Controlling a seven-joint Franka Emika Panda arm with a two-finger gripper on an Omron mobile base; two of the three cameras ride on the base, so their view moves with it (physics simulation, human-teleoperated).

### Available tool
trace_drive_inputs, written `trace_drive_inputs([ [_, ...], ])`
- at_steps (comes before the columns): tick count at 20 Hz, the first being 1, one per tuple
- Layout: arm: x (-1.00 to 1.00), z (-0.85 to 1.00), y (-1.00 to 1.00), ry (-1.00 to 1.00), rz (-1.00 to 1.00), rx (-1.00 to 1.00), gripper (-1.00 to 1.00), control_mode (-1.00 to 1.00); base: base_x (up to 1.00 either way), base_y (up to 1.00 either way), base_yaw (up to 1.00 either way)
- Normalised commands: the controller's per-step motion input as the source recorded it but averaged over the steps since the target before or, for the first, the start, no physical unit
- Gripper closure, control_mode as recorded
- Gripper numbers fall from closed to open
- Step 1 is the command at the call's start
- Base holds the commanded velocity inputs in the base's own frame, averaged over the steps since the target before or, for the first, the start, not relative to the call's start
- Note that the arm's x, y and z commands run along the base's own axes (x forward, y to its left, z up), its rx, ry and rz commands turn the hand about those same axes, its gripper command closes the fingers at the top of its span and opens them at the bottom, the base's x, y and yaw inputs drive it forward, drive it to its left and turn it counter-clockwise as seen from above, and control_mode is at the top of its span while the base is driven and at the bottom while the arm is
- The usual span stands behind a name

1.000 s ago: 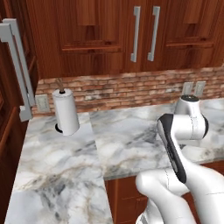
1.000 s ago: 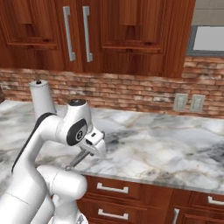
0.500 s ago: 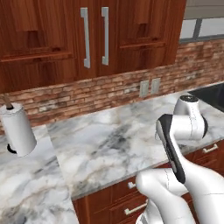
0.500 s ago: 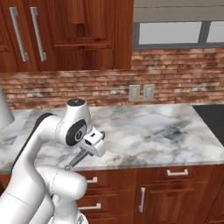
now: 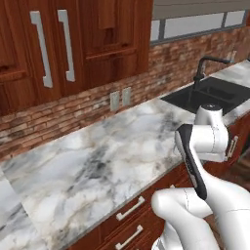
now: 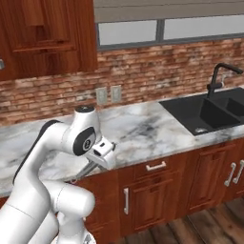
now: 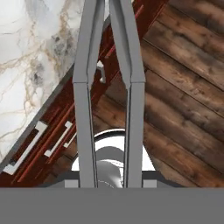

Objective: Pick up the tongs from the counter and place them near the plate next to the oven.

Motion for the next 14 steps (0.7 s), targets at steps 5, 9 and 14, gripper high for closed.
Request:
trace_drive_inputs([
  [5, 0.00, 0.00, 0.00, 0.00, 0.00, 0.00, 1.00, 1.00, 0.15, -0.41, -0.54],
  [9, 0.00, 0.00, 0.00, 0.00, 0.00, 0.00, 1.00, 1.00, 0.16, -0.38, -0.57],
  [14, 0.00, 0.00, 0.00, 0.00, 0.00, 0.00, 1.00, 1.00, 0.26, -0.36, -0.63],
])
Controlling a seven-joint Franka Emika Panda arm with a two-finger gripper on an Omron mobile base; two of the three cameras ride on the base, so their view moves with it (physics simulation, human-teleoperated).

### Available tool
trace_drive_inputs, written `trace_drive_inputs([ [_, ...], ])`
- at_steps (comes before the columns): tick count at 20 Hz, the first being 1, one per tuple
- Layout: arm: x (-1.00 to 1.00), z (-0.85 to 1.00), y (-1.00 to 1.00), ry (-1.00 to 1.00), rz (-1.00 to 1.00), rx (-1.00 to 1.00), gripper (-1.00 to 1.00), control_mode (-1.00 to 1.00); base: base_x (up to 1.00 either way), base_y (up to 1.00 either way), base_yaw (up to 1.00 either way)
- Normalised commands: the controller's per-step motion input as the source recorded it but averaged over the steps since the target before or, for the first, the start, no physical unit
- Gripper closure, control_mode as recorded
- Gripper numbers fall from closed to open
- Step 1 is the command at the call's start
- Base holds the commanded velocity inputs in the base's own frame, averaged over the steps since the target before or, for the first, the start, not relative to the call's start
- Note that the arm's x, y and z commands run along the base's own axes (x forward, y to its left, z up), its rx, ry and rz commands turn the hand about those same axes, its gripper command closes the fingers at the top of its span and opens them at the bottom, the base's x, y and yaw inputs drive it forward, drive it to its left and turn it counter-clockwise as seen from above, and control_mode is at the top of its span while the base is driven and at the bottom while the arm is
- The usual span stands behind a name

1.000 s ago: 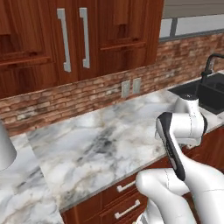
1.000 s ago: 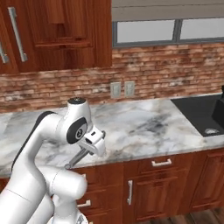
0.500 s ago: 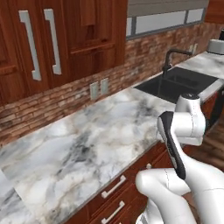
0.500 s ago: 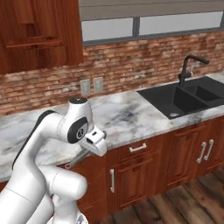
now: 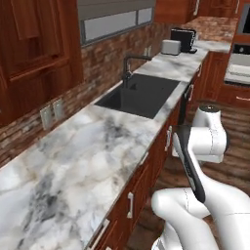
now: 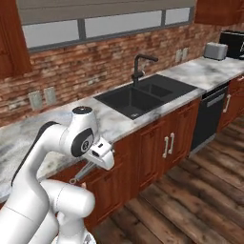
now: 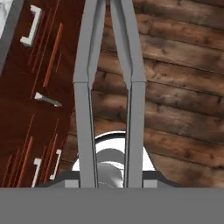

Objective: Pick up the tongs from the counter and place them near the plate next to the oven.

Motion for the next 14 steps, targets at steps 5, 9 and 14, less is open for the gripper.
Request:
trace_drive_inputs([
  [5, 0.00, 0.00, 0.00, 0.00, 0.00, 0.00, 1.00, 1.00, 0.37, -0.36, -0.62],
  [9, 0.00, 0.00, 0.00, 0.00, 0.00, 0.00, 1.00, 1.00, 0.49, -0.38, -0.52],
  [14, 0.00, 0.00, 0.00, 0.00, 0.00, 0.00, 1.00, 1.00, 0.71, -0.37, -0.35],
])
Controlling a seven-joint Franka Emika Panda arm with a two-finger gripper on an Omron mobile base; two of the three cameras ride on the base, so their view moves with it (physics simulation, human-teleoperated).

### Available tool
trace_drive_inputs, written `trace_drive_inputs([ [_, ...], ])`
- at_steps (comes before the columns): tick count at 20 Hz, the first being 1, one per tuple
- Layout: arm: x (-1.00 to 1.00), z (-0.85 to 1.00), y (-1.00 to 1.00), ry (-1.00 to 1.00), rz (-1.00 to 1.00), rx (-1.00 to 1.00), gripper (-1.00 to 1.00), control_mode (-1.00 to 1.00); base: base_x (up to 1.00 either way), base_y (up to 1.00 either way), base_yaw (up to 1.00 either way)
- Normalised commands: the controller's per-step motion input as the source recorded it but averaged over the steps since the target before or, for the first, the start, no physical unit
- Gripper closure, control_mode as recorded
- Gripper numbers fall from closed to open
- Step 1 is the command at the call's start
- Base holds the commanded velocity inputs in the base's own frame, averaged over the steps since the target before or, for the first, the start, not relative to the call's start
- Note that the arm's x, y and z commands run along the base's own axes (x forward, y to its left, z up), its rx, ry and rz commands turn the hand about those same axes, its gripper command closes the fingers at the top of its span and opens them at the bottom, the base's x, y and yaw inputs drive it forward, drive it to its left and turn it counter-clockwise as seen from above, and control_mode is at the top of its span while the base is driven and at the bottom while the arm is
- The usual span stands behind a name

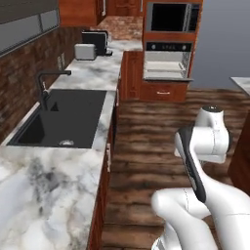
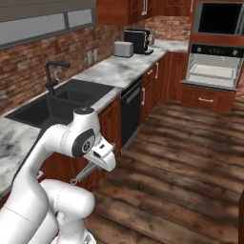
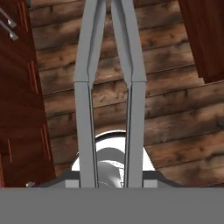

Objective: Pick up the tongs from the counter and place them near the plate next to the oven.

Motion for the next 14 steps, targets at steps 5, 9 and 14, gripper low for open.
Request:
trace_drive_inputs([
  [5, 0.00, 0.00, 0.00, 0.00, 0.00, 0.00, 1.00, 1.00, 0.99, -0.20, -0.03],
  [9, 0.00, 0.00, 0.00, 0.00, 0.00, 0.00, 1.00, 1.00, 1.00, -0.15, 0.05],
  [14, 0.00, 0.00, 0.00, 0.00, 0.00, 0.00, 1.00, 1.00, 1.00, -0.25, 0.12],
])
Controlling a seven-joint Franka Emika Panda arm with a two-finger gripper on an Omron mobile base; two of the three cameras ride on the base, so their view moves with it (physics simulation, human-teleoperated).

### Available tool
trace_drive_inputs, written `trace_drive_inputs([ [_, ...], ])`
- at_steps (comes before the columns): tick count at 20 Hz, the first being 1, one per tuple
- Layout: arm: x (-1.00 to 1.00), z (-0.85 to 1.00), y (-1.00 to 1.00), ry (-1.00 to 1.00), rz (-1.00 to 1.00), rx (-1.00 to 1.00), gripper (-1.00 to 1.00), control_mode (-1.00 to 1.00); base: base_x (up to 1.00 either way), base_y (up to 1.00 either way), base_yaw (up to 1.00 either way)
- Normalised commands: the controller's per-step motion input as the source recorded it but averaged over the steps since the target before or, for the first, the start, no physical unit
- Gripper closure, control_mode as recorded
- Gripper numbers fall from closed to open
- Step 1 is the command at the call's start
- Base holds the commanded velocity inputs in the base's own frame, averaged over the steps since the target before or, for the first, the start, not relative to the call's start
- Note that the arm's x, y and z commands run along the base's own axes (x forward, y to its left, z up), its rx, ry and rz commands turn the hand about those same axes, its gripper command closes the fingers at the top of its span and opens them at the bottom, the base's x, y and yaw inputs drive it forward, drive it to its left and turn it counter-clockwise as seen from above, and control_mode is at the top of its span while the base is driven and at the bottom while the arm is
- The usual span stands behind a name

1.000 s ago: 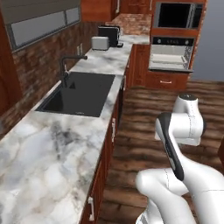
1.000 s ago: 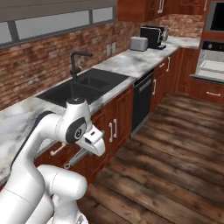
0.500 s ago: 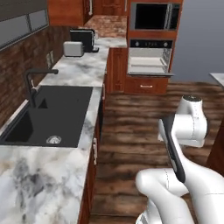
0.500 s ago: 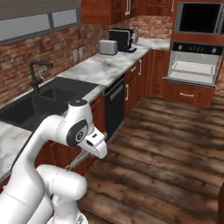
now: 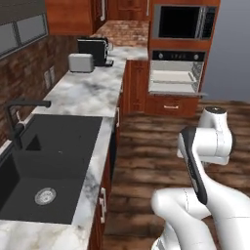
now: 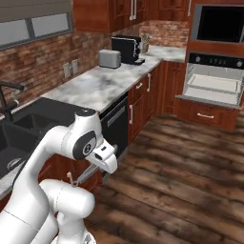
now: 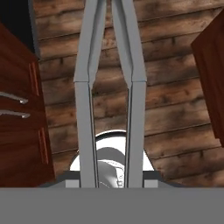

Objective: Pick up the tongs from the counter and place them near the plate next to the oven.

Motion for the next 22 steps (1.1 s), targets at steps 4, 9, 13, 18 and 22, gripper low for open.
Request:
trace_drive_inputs([
  [4, 0.00, 0.00, 0.00, 0.00, 0.00, 0.00, 1.00, 1.00, 1.00, -0.32, 0.15],
  [9, 0.00, 0.00, 0.00, 0.00, 0.00, 0.00, 1.00, 1.00, 0.93, -0.42, 0.15],
  [13, 0.00, 0.00, 0.00, 0.00, 0.00, 0.00, 1.00, 1.00, 0.88, -0.53, 0.13],
  [18, 0.00, 0.00, 0.00, 0.00, 0.00, 0.00, 1.00, 1.00, 0.80, -0.62, 0.15],
  [22, 0.00, 0.00, 0.00, 0.00, 0.00, 0.00, 1.00, 1.00, 0.76, -0.66, 0.18],
])
